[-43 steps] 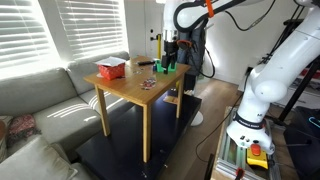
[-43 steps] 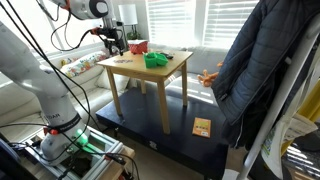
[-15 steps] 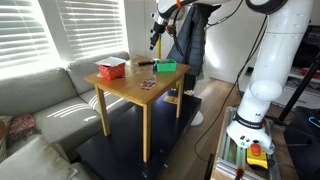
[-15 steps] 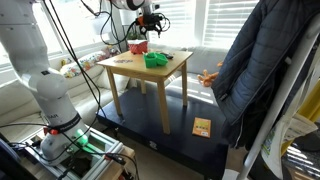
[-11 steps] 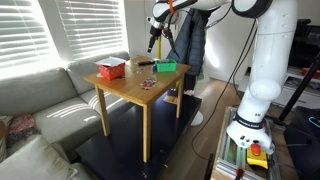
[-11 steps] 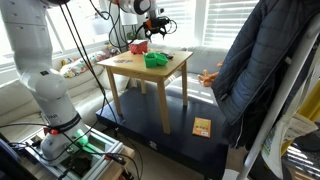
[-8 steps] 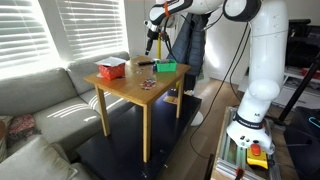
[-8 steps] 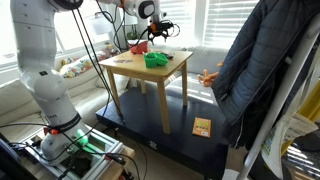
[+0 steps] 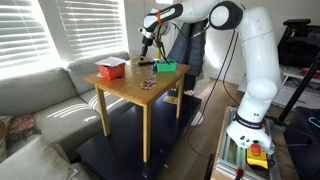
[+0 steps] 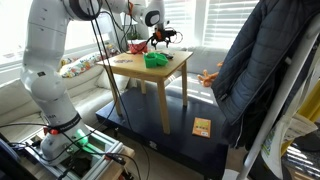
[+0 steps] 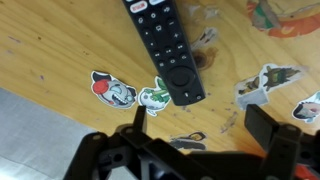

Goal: Put the remote in the green bowl

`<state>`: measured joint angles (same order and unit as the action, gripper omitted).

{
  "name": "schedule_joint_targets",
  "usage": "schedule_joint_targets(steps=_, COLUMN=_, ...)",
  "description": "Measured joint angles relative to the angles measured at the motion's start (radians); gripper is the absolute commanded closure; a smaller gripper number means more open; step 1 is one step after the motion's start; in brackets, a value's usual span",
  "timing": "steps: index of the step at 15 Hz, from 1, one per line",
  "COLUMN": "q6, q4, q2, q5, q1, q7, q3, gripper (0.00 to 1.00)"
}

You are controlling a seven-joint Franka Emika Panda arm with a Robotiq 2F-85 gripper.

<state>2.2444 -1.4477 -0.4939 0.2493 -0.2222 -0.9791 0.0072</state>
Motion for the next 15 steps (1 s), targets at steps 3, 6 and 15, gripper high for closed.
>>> schedule_joint_targets(steps=3, q6=-0.005, q4=0.028, q2=-0.037, q5=-0.001, q1=-0.012, q7=-0.041, q3=0.018, gripper=0.00)
schedule_joint_targets(steps=6, q6=-0.022, q4=0.047, q2=-0.060, q5=-0.001, q1=-0.018, q7=-0.079, q3=0.022, gripper=0.00)
schedule_joint_targets(steps=15, q6=-0.056, q4=0.084, q2=-0.103, q5=-0.002, q1=-0.031, q7=-0.113, q3=0.025, gripper=0.46)
